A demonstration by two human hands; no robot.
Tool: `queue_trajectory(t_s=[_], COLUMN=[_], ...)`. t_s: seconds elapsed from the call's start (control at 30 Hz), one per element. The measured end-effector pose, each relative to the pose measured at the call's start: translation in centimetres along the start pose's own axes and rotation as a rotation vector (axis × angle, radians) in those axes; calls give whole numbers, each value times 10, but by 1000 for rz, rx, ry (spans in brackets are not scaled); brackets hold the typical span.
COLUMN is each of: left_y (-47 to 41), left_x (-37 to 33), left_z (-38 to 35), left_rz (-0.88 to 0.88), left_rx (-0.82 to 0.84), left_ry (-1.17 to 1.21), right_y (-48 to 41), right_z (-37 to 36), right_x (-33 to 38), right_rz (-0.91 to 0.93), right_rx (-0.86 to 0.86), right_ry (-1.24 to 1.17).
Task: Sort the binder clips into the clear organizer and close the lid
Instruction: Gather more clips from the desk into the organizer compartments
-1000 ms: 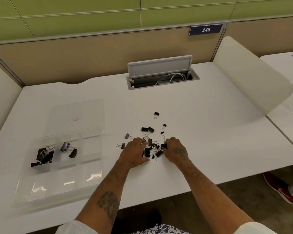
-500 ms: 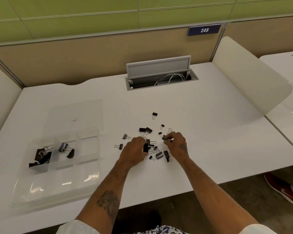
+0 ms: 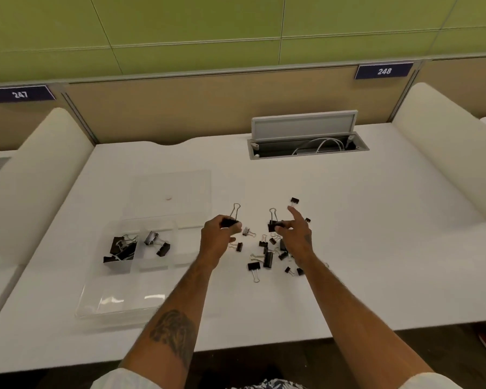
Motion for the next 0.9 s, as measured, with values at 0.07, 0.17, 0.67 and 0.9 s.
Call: queue_trajectory(t_s=[0.07,0.17,0.67,0.9], left_y=[-5,-12,-35,-37], left_x=[-1,3,25,28], left_z=[23,59,217,237], left_rz=[61,107,68,3], left_rx=[1,-23,-223,-155], left_ry=[51,34,-173,-354], right_y=[1,8,73,78], right_z=[-23,-62,-217,-246], right_x=[2,9,35,38], right_rz=[-25,-47,-63,-22], right_rx=[10,54,179,201], right_ry=[16,16,31,130])
Point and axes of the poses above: each hand's wrist, its own y-axis away from the middle knuckle, its own z-axis out of the back of the hand, x = y × z, the point moved 3 cm from there along -y, towards the middle knuckle, and after that the axes turned 5 degrees about -x, right-handed, at the moved point
